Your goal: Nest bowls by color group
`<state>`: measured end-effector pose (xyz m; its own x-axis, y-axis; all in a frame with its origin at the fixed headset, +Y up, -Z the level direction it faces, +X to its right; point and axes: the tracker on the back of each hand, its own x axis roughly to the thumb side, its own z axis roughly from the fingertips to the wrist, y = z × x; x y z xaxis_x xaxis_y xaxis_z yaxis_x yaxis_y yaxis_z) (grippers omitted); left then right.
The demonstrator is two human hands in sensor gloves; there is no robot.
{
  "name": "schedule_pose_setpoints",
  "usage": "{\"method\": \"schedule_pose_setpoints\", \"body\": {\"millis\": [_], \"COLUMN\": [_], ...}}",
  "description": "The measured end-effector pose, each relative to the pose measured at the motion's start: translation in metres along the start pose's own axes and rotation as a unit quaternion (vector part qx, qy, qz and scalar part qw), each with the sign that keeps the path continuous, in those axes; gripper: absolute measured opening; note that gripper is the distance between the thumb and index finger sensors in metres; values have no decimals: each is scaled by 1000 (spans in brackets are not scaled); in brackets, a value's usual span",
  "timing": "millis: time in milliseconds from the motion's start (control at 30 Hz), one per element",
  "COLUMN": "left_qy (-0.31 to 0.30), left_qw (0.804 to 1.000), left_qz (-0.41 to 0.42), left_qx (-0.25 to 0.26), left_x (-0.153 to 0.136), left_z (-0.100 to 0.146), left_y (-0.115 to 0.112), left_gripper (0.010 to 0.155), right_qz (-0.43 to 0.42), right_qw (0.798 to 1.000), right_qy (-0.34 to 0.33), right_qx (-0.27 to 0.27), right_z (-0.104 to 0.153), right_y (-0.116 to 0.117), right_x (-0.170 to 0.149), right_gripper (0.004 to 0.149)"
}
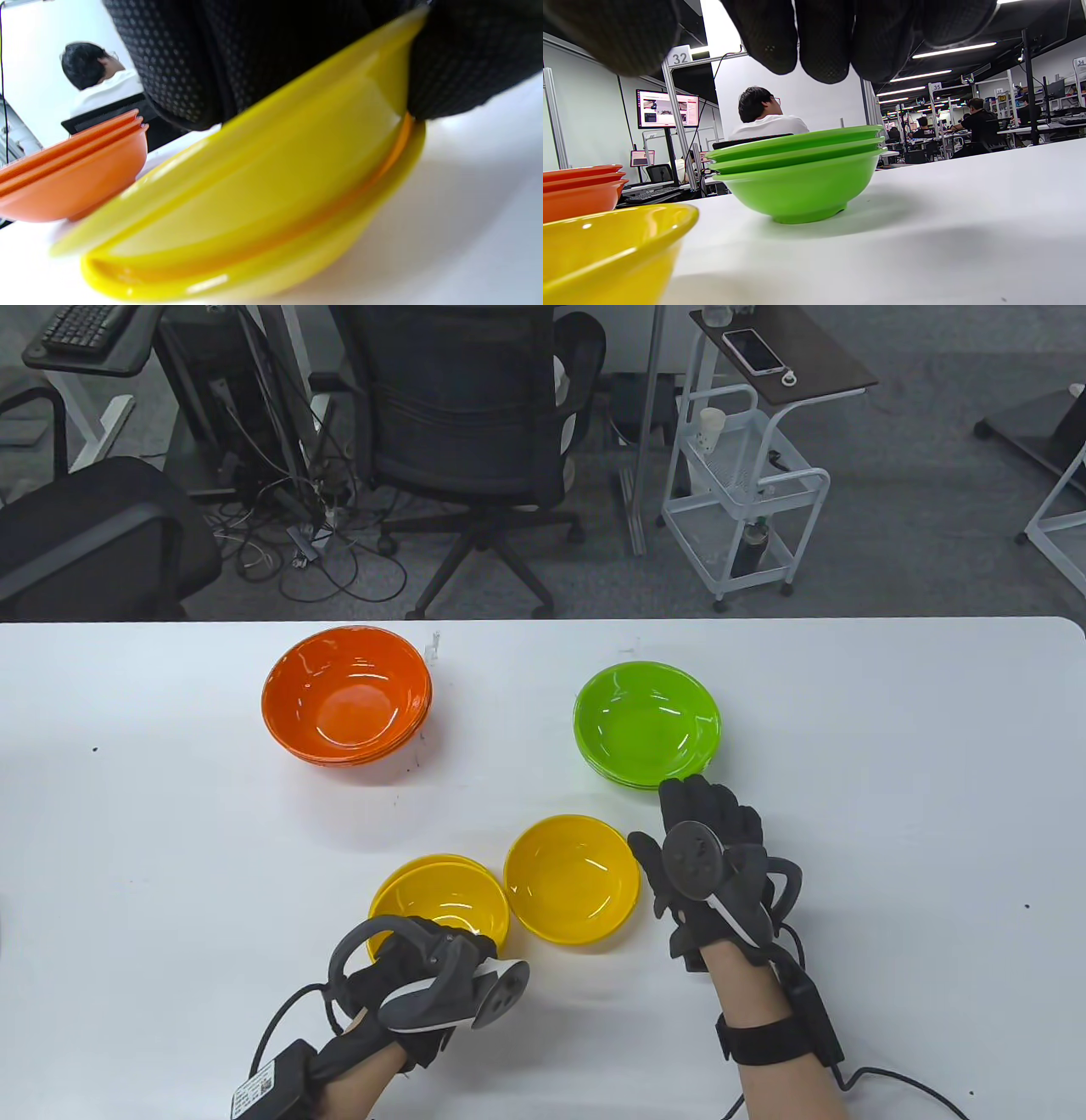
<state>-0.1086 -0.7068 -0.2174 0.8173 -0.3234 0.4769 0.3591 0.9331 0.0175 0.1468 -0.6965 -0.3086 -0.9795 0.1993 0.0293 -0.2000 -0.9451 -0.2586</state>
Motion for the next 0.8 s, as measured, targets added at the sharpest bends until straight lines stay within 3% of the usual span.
{"method": "schedule_pose_setpoints", "body": {"millis": [300,800], "left_qy": [-9,-4], "left_qw": [996,994], "left_qz": [82,93], "left_qx": [-38,-64], "left_x": [-12,-20], "left_z": [-4,-8], "left_y": [-9,-19], "left_gripper": [50,59], "right_qz": [-8,-6], "right_qw": [1000,998], "right_qy": [-12,-24], "right_qx": [18,54], "right_z": [2,4], "right_y": [6,17], "right_x": [8,20], "right_gripper": [70,71]}}
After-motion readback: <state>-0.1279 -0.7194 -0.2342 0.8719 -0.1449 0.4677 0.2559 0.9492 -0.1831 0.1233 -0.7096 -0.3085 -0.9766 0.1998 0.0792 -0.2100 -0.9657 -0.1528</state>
